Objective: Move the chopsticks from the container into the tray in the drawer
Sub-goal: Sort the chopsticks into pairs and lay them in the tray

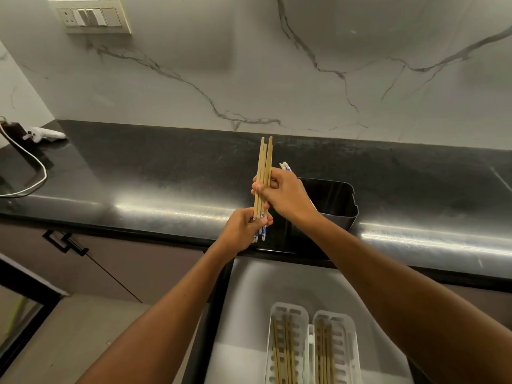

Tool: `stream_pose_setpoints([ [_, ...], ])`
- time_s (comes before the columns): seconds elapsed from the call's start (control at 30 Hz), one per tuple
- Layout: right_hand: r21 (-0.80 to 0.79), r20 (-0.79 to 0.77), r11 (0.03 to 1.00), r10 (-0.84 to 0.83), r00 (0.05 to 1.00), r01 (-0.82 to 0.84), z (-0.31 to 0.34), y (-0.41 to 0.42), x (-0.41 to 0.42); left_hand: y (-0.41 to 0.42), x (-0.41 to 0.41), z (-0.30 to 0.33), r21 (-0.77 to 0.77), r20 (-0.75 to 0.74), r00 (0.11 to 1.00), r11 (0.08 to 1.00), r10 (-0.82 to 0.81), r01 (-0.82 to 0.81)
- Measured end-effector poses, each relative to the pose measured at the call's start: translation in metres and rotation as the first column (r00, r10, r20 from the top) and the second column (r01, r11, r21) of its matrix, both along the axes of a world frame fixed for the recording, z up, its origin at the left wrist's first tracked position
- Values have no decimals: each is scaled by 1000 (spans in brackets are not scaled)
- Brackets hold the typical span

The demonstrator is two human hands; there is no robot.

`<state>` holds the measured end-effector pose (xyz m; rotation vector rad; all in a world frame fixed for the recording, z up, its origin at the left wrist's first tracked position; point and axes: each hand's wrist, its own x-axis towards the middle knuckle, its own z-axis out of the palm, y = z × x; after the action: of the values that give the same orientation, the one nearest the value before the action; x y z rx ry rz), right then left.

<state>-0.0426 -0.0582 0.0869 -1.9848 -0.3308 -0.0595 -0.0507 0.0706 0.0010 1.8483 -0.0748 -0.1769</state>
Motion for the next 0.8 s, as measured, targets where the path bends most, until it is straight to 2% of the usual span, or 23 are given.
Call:
stream_pose_setpoints([
  [0.13, -51, -8, 998, 21, 1000, -22, -6, 4, 9, 1, 12, -5, 72, 20, 1000, 997, -15, 13],
  [0.3, -7, 5, 998, -59, 998, 59, -22, 9, 21, -2, 26, -13, 133, 58, 998, 990, 31, -39],
  [0.47, -95, -45, 992, -85, 995, 80, -50, 12, 22, -2, 28, -38, 228, 2, 999, 973, 43, -42],
  [0.57, -84, -55, 994, -80, 995, 76, -58, 13, 22, -3, 27, -41, 195, -5, 1000, 980, 28, -26],
  [0.8, -54, -70, 989, -141, 988, 137, -61, 10, 26, 7, 21, -33, 151, 80, 997, 989, -24, 12],
])
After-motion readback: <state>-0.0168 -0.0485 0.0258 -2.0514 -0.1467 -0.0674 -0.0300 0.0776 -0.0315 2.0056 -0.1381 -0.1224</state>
